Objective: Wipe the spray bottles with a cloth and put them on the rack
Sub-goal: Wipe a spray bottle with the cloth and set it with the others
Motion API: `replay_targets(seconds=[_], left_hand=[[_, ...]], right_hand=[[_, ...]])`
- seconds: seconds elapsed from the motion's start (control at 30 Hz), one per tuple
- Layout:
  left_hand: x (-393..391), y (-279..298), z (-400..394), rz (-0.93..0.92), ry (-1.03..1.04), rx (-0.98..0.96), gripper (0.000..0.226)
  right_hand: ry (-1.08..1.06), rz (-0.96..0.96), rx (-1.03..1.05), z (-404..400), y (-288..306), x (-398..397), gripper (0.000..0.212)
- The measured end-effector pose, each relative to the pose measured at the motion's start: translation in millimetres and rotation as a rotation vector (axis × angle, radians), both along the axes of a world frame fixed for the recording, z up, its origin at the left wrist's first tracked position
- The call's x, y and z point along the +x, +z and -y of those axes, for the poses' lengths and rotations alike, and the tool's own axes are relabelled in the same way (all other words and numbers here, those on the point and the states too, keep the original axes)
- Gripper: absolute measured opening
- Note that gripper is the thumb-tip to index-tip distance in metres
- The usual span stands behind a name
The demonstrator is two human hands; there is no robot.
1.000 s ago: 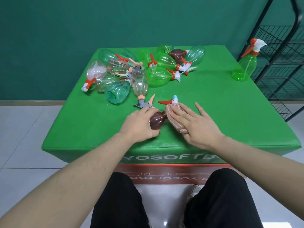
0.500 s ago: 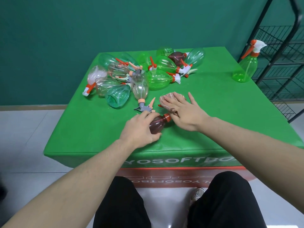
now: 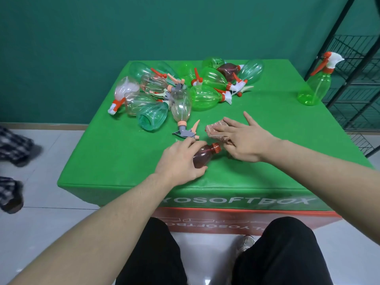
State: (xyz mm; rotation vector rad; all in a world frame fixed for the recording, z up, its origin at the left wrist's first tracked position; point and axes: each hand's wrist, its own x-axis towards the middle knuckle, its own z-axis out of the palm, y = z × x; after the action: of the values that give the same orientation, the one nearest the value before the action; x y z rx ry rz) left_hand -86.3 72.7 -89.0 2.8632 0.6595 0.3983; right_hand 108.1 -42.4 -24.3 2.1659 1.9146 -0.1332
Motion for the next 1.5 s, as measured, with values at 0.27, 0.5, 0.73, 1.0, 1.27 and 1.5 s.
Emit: replay_targets(seconds=[0.27, 0.5, 0.73, 1.0, 1.27, 1.5], left_hand=[[1, 6, 0, -0.013, 0.019, -0.028, 0.07], [0, 3, -2, 0.007, 0.021, -0.04, 0.071], [1, 0, 0, 0.021, -0.008, -0.002, 0.067], [3, 3, -2, 0.021, 0.009, -0.038, 0.063], [1, 4, -2, 0.017, 0.002, -0.038, 0.066], [3, 4, -2, 0.007, 0.001, -0.031, 0.065]], right_hand=[[-0.015, -0.029, -0.003, -28, -11, -6, 0.056], [-0.057, 0.048, -0.053, -9, 1, -1, 0.061], [-0.096, -0.04, -0.049, -23, 2, -10, 0.049], [-0.117, -0.128, 0.011, -51, -14, -21, 0.048], [-0.097, 0.015, -0.03, -27, -7, -8, 0.053], [-0.069, -0.008, -0.026, -37, -14, -6, 0.047]])
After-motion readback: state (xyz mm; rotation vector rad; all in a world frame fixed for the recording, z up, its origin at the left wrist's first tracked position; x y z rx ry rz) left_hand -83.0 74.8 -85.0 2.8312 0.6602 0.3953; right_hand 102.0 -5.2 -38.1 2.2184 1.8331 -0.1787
